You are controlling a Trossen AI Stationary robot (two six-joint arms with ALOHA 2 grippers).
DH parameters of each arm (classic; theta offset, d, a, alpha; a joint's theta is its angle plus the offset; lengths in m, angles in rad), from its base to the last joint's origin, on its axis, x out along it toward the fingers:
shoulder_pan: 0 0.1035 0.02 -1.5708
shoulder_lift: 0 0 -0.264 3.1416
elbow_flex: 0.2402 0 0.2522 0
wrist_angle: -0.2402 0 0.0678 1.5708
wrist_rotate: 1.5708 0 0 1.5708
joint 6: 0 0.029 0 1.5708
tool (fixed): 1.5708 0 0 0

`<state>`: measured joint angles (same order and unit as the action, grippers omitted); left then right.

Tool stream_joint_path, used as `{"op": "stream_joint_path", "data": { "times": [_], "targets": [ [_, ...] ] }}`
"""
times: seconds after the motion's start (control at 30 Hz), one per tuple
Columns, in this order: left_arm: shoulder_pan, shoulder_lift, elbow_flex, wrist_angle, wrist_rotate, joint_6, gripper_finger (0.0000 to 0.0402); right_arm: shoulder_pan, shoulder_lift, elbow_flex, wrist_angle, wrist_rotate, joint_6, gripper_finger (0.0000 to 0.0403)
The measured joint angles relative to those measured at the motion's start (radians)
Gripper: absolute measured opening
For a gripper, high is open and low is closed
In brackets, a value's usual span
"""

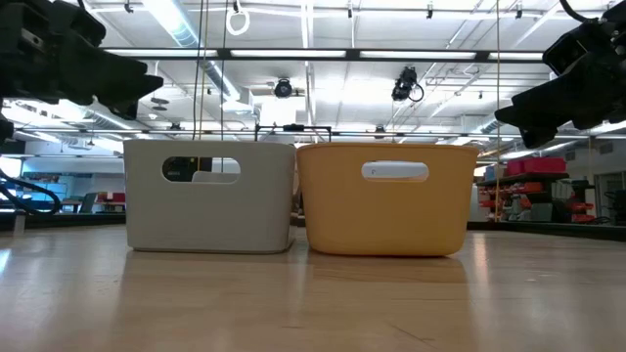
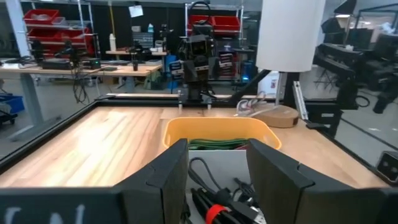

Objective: Pick & Place USB Port
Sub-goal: Return to Home Position

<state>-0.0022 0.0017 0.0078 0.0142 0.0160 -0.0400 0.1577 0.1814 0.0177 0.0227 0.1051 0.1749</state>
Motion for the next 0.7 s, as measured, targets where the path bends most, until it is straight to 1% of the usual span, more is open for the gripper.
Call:
{"op": "stream_joint_path", "data": {
  "times": [0.17, 0.4, 0.63, 0.7],
  "targets": [
    [0.0, 0.0, 0.0, -0.003, -0.013, 0.005, 0.017, 0.0, 0.0, 0.0, 0.0, 0.0, 0.0, 0.0154],
    [-0.003, 0.009, 0.0, 0.004, 0.005, -0.006, 0.017, 0.0, 0.0, 0.0, 0.0, 0.0, 0.0, 0.0154],
    [-0.003, 0.01, -0.002, 0.075, 0.009, -0.008, 0.017, 0.0, 0.0, 0.001, 0.0, 0.0, 0.0, 0.0154],
    [-0.003, 0.011, -0.002, 0.073, 0.009, -0.008, 0.017, 0.0, 0.0, 0.001, 0.0, 0.0, 0.0, 0.0154]
  ]
}}
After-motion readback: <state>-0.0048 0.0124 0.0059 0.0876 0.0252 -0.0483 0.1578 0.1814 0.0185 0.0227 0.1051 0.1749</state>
